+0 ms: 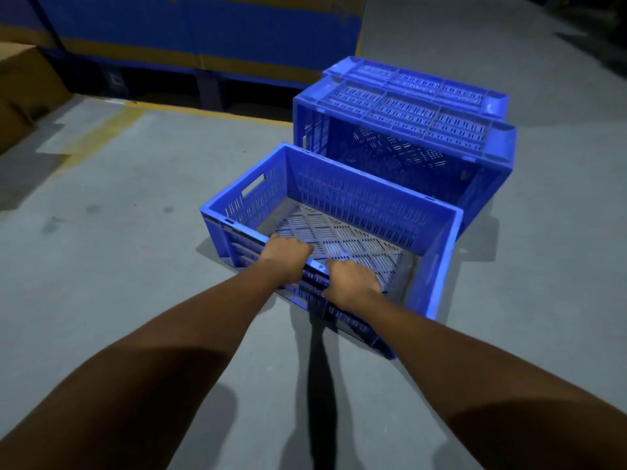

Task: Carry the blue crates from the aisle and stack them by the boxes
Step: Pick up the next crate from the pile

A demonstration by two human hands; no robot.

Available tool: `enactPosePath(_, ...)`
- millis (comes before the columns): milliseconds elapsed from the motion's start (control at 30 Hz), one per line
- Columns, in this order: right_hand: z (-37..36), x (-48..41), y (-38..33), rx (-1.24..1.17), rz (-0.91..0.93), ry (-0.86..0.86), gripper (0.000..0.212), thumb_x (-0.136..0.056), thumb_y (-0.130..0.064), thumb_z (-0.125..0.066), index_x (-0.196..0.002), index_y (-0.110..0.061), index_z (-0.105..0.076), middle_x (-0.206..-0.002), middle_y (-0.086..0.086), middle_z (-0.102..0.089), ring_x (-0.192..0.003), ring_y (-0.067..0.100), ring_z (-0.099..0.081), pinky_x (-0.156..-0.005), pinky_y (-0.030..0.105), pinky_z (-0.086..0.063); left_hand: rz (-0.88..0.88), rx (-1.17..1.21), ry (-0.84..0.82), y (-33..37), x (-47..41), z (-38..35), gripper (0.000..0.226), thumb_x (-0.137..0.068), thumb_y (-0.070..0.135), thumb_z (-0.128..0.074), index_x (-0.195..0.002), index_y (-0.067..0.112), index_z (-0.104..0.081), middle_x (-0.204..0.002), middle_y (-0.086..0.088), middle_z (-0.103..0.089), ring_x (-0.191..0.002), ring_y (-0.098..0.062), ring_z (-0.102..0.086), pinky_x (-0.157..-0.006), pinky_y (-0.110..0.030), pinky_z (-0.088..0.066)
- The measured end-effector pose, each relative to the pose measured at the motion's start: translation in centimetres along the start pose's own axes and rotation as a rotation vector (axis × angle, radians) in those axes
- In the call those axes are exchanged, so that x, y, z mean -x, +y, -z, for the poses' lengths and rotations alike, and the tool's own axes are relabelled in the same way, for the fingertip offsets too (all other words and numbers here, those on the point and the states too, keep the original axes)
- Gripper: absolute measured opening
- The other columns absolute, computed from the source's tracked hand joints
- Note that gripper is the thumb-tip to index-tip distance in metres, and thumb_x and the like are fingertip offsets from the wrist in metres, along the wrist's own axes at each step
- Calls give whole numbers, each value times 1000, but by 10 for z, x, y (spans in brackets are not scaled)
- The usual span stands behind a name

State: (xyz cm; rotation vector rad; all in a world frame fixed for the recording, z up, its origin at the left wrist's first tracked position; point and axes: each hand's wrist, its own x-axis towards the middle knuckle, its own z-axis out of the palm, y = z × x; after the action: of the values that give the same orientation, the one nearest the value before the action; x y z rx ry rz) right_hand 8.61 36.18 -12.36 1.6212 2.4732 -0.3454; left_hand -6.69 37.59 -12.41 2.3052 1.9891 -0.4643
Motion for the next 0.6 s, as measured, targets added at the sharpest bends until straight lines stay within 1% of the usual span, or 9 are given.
enactPosePath(33,0,1,-1,3,-22,19,30,-89,-27,-66,-115,-16,-56,-110,8,-65,-99,30,-63,-69,36,-43,22,-22,24,2,0,-1,25,-88,21,-60,-112,23,-58,-99,-5,-66,-99,-29,-63,-100,-45,-37)
enactPosePath(67,0,1,-3,5,-43,33,28,-89,-26,-67,-114,-17,-58,-110,8,-65,-100,30,-63,-70,36,-44,43,-38,35,3,1,-1,17,-88,19,-59,-105,23,-59,-97,-4,-67,-97,-28,-63,-100,-45,-37)
enactPosePath(133,-1,2,-5,5,-76,46,26,-88,-23,-68,-112,-17,-61,-109,8,-65,-101,30,-64,-73,37,-47,64,-46,38,6,3,-2,13,-89,18,-59,-101,22,-61,-98,-4,-68,-97,-28,-64,-100,-44,-36)
enactPosePath(233,0,3,-5,21,-100,45,22,-89,-20,-68,-110,-17,-62,-108,7,-66,-99,29,-64,-77,38,-49,60,-52,35,8,4,1,15,-89,16,-58,-102,22,-62,-103,-4,-68,-101,-28,-64,-100,-43,-36)
enactPosePath(300,6,5,-1,17,-93,27,24,-89,-19,-69,-111,-17,-61,-109,8,-65,-101,29,-63,-77,37,-48,56,-52,22,10,9,10,17,-90,15,-58,-104,23,-62,-107,-4,-68,-103,-28,-63,-99,-43,-38)
enactPosePath(367,26,13,3,0,-96,6,30,-86,-23,-74,-111,-17,-60,-111,9,-65,-104,30,-62,-79,38,-48,43,-45,16,12,17,31,23,-90,16,-58,-110,24,-63,-114,-5,-67,-109,-28,-62,-98,-41,-40)
enactPosePath(467,75,28,9,-78,-117,-43,47,-74,-36,-85,-110,-17,-61,-112,9,-66,-105,31,-63,-82,41,-51,-10,-40,-31,14,32,86,33,-89,14,-58,-121,22,-61,-124,-8,-64,-117,-29,-60,-94,-39,-46)
enactPosePath(533,116,44,11,-88,-126,-110,46,-72,-41,-86,-102,-17,-60,-105,8,-66,-98,30,-64,-79,40,-53,-61,-52,-83,14,45,127,32,-89,13,-56,-120,22,-60,-122,-9,-63,-114,-31,-60,-89,-41,-48)
enactPosePath(600,156,64,11,-88,-141,-170,41,-74,-41,-84,-93,-17,-56,-97,6,-65,-88,28,-62,-73,37,-52,-93,-23,-142,15,63,169,30,-90,13,-56,-119,21,-59,-120,-10,-62,-111,-32,-60,-86,-41,-49)
